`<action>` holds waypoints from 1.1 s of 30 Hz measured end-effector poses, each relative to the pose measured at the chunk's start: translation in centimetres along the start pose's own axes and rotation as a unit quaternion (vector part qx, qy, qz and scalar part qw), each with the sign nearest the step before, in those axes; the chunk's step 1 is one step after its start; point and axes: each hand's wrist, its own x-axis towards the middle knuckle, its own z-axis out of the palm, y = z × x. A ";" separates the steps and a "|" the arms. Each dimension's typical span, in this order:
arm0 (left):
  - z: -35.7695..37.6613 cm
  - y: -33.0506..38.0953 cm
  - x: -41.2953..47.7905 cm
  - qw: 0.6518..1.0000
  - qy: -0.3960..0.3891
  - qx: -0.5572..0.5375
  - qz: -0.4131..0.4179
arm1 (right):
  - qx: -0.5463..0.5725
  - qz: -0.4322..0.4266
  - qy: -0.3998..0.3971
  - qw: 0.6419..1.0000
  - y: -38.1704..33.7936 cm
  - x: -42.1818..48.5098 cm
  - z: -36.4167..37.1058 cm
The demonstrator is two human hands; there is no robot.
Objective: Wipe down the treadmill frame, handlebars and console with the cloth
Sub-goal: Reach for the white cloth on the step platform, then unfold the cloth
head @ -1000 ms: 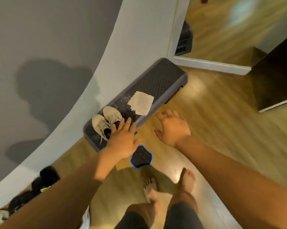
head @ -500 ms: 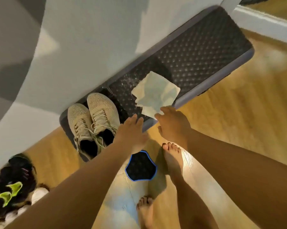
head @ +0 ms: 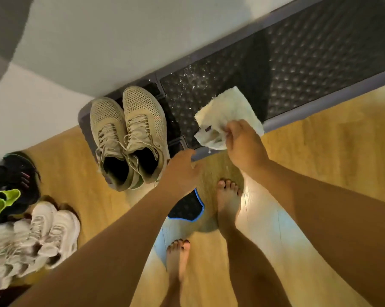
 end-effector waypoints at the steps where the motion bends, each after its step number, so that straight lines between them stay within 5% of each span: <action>1: -0.8 1.4 -1.9 0.997 0.014 -0.076 -0.024 | 0.059 -0.009 0.030 0.998 -1.5 -1.9 -1.3; 4: -4.0 5.8 -8.1 0.956 0.046 -0.282 -0.061 | 0.143 -0.053 0.023 0.988 -7.9 -7.2 -6.3; 7: -7.7 7.4 -16.2 0.881 0.099 -0.459 -0.057 | 0.169 -0.111 -0.004 0.979 -15.0 -11.8 -11.6; 12: -13.6 6.0 -31.7 0.809 0.230 -0.541 0.017 | 0.167 -0.245 -0.020 0.955 -27.4 -18.2 -19.6; 15: -15.5 2.2 -41.3 0.779 0.359 -0.512 0.046 | 0.266 -0.259 -0.084 0.925 -35.0 -23.7 -22.7; 20: -13.2 -5.4 -59.9 0.765 0.505 -0.388 0.097 | 0.128 -0.438 -0.195 0.868 -47.4 -35.7 -23.7; 24: -8.1 -13.0 -74.3 0.707 0.611 -0.357 0.016 | 0.144 -0.558 -0.174 0.799 -56.4 -48.9 -19.7; 27: -3.7 -18.3 -85.7 0.639 0.689 -0.335 -0.072 | 0.162 -0.663 -0.180 0.708 -63.1 -61.0 -15.9; 33: 7.0 -28.9 -102.8 0.557 0.762 -0.138 -0.298 | 0.149 -0.699 -0.359 0.600 -70.3 -81.4 -7.4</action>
